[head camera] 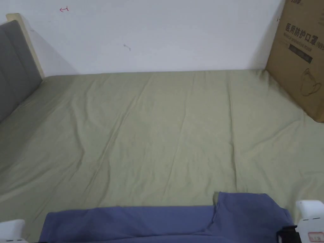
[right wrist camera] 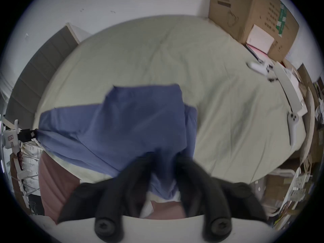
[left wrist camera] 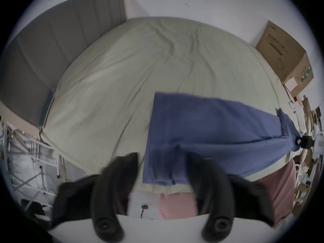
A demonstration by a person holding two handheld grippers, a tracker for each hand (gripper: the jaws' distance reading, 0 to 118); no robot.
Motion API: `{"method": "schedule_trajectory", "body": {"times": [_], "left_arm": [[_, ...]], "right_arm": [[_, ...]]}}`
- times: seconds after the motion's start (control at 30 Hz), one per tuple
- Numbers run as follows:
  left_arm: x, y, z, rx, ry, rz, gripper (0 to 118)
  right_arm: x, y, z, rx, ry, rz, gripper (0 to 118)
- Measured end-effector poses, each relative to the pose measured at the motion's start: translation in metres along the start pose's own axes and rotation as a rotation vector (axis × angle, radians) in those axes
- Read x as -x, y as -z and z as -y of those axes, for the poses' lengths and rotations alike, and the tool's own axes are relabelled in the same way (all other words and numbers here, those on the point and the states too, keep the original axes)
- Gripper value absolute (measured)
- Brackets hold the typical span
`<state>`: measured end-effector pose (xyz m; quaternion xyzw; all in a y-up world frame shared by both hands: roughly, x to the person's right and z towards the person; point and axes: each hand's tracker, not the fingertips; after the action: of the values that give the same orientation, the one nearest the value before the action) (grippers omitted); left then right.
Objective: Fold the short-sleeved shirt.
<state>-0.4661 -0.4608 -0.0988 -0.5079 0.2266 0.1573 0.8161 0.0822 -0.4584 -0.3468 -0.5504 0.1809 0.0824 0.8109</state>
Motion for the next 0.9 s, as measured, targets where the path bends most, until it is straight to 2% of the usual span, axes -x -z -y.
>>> {"method": "schedule_trajectory", "body": {"times": [0.03,0.13,0.23,0.27,0.3,0.33,0.37,0.4,0.43,0.5,0.57,0.6,0.63,0.67,0.7,0.77,0.8,0.9], "left_arm": [[0.002,-0.003,0.002,-0.014,-0.003,0.003,98],[0.015,-0.010,-0.001,-0.046,-0.045,0.015,97],[0.021,-0.028,-0.012,-0.114,-0.110,0.057,95],[0.018,-0.039,-0.012,-0.148,-0.136,0.090,86],[0.019,-0.045,-0.013,-0.182,-0.161,0.127,59],[0.020,-0.048,-0.016,-0.195,-0.180,0.165,30],[0.020,-0.047,-0.016,-0.191,-0.209,0.186,4],[0.020,-0.045,-0.014,-0.190,-0.227,0.187,1],[0.021,-0.043,-0.014,-0.189,-0.228,0.200,1],[0.021,-0.039,-0.013,-0.183,-0.241,0.182,0],[0.027,-0.031,-0.010,-0.177,-0.254,0.174,0],[0.032,-0.029,-0.009,-0.181,-0.282,0.180,1],[0.040,-0.026,-0.009,-0.184,-0.310,0.218,9],[0.043,-0.025,-0.005,-0.170,-0.337,0.252,26],[0.047,-0.021,-0.005,-0.153,-0.367,0.258,59],[0.057,-0.006,-0.002,-0.123,-0.409,0.275,103],[0.057,0.000,0.001,-0.103,-0.427,0.280,109],[0.061,0.025,0.010,-0.044,-0.489,0.315,109]], "right_arm": [[-0.001,0.001,0.003,0.001,0.000,0.004,77],[0.000,-0.015,-0.002,-0.036,0.021,0.011,77],[0.011,-0.041,-0.018,-0.165,0.038,0.030,75],[0.017,-0.051,-0.023,-0.220,0.041,0.015,69],[0.025,-0.058,-0.028,-0.262,0.035,-0.023,46],[0.034,-0.065,-0.034,-0.300,0.041,-0.037,17],[0.046,-0.066,-0.039,-0.321,0.058,-0.017,1],[0.057,-0.066,-0.044,-0.318,0.082,0.002,0],[0.067,-0.063,-0.046,-0.307,0.065,-0.015,0],[0.088,-0.057,-0.050,-0.363,0.084,-0.098,0],[0.111,-0.047,-0.054,-0.316,0.040,-0.150,0],[0.119,-0.041,-0.054,-0.309,0.035,-0.154,0],[0.131,-0.036,-0.053,-0.303,0.020,-0.156,0],[0.142,-0.031,-0.053,-0.281,-0.021,-0.165,0],[0.151,-0.027,-0.052,-0.271,-0.043,-0.165,0],[0.169,-0.018,-0.049,-0.245,-0.072,-0.170,0],[0.175,-0.014,-0.048,-0.223,-0.073,-0.188,0],[0.185,0.002,-0.044,-0.149,-0.066,-0.253,0]]}}
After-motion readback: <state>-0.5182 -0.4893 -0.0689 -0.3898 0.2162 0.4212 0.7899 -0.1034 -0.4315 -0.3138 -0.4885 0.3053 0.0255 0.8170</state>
